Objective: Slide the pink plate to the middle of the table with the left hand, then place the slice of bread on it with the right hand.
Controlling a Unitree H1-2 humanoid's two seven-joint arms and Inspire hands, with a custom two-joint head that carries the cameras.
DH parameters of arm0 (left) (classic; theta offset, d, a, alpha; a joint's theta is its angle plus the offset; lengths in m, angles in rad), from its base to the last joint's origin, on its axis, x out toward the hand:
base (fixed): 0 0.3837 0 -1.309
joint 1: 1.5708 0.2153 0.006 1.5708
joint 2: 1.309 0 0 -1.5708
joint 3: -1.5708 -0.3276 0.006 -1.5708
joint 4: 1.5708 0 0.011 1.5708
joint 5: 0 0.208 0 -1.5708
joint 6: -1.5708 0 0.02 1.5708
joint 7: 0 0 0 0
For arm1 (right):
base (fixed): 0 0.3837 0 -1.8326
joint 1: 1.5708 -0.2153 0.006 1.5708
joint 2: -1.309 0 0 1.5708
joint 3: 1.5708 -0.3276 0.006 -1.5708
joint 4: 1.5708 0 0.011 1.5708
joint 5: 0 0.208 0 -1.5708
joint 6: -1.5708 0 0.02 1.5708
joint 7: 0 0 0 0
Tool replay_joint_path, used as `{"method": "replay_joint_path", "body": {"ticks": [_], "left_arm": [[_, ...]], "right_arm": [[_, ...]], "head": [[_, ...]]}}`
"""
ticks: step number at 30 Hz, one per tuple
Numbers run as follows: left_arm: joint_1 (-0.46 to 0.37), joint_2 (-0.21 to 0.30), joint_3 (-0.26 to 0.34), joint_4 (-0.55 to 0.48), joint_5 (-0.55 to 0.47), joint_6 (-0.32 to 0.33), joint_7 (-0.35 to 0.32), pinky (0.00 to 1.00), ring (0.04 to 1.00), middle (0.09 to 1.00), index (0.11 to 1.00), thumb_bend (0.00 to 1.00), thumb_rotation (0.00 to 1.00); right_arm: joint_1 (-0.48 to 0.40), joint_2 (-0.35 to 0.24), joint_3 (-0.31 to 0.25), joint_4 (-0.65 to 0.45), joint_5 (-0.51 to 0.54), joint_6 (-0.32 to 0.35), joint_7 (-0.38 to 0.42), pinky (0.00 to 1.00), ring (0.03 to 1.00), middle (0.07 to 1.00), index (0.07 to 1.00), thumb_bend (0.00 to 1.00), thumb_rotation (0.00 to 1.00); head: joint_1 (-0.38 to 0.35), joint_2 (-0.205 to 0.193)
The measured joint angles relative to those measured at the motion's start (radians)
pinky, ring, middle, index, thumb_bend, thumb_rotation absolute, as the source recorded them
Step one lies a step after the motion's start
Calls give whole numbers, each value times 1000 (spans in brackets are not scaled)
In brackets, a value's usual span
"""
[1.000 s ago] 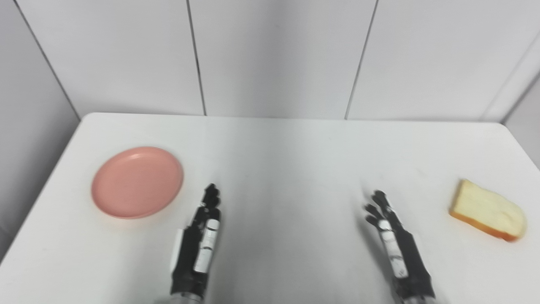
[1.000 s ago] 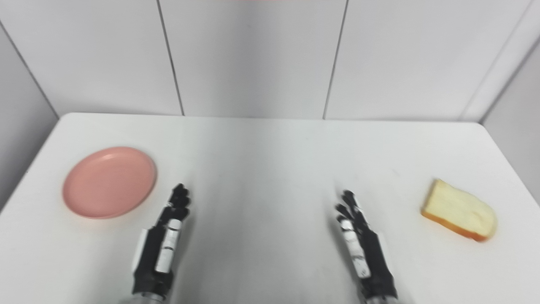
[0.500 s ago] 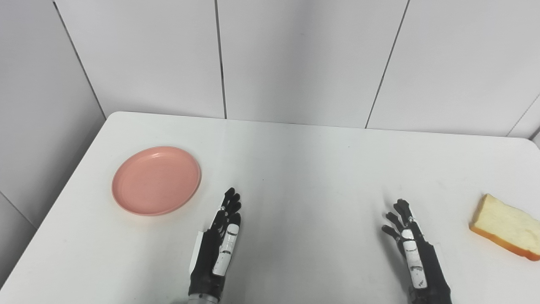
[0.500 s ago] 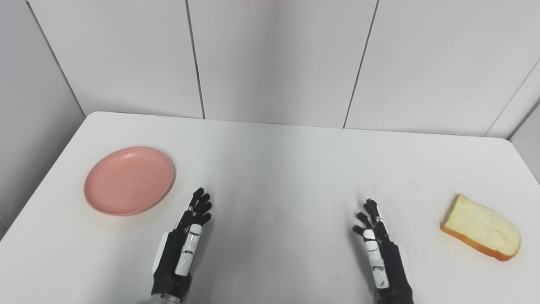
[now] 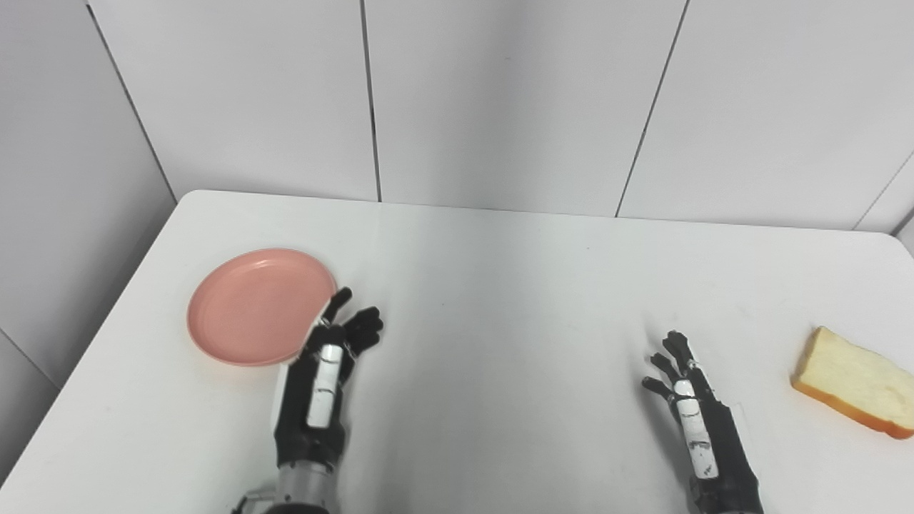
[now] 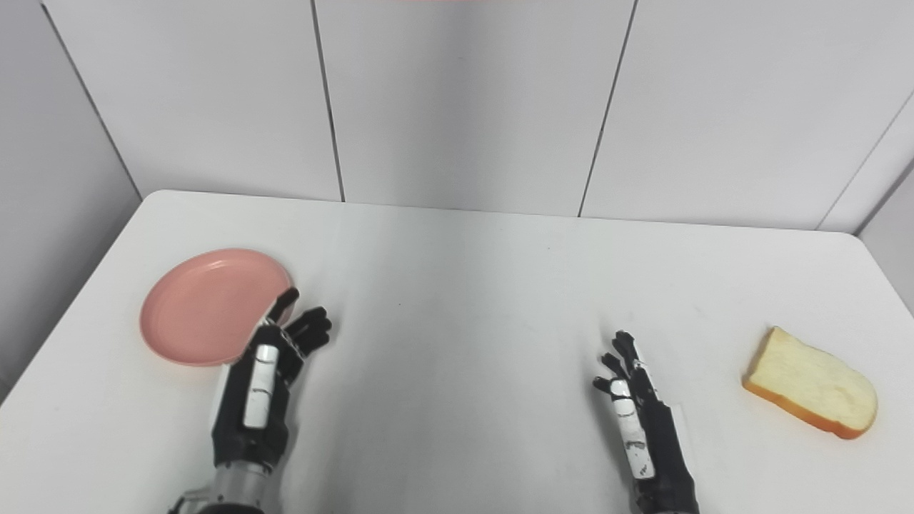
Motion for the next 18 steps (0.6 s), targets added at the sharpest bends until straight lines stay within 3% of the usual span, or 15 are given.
{"method": "replay_joint_path", "body": {"ticks": [7,11,18], "left_arm": [[-129,133,87,5,-36,3,-27,665,747,755,716,856,809],[-205,228,132,84,-34,-5,-43,667,743,754,723,874,825],[-291,322,202,128,-39,4,-55,649,729,733,702,891,784]], "right_arm": [[-2,0,0,2,-9,-2,-3,865,880,933,929,754,1000],[-4,2,1,3,-9,-2,-3,860,879,930,929,743,1000],[-4,2,2,3,-9,-3,-3,853,875,922,926,740,1000]], "head": [[3,2],[3,0],[5,3]]}}
